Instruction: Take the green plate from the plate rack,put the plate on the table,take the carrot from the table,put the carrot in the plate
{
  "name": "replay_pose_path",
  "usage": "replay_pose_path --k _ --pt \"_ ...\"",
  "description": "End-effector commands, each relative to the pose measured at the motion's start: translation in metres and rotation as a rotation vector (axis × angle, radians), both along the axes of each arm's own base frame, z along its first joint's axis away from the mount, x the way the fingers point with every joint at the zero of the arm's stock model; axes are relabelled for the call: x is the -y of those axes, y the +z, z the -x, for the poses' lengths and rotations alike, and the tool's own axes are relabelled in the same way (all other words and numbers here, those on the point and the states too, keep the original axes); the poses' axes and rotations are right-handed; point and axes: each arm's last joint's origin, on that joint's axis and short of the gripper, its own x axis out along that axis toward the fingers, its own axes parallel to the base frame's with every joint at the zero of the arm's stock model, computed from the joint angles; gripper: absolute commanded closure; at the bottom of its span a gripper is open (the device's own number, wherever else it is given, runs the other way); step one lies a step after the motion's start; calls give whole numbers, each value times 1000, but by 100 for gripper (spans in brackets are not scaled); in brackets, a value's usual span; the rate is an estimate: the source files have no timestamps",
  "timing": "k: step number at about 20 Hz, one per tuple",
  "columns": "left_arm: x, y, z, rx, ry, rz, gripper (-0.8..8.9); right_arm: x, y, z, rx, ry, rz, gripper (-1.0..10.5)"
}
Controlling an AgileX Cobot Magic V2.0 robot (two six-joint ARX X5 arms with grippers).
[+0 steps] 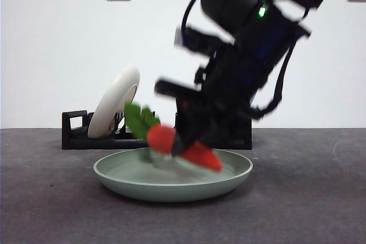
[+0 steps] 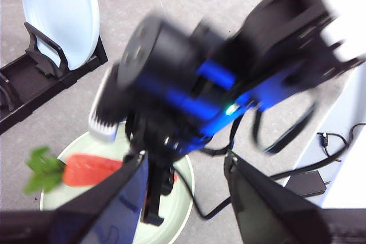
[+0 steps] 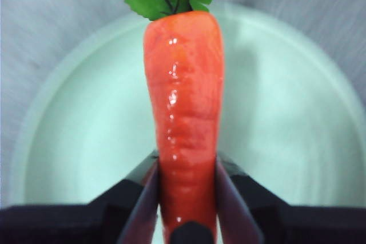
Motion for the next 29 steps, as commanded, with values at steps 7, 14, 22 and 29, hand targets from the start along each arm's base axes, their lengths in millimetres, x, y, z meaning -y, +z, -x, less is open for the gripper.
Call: replay_pose_path --k 7,14,22,29 --pt "0 -1 1 -6 0 -6 586 -5 -29 -2 -71 -4 50 703" --pt "0 -1 1 -5 1 -7 586 3 17 7 8 -4 -19 501" --pt "-6 -10 4 -57 1 -108 589 65 106 78 -43 0 23 507" --pt "-15 -21 8 -130 -2 -239 590 116 139 140 -124 63 -16 512"
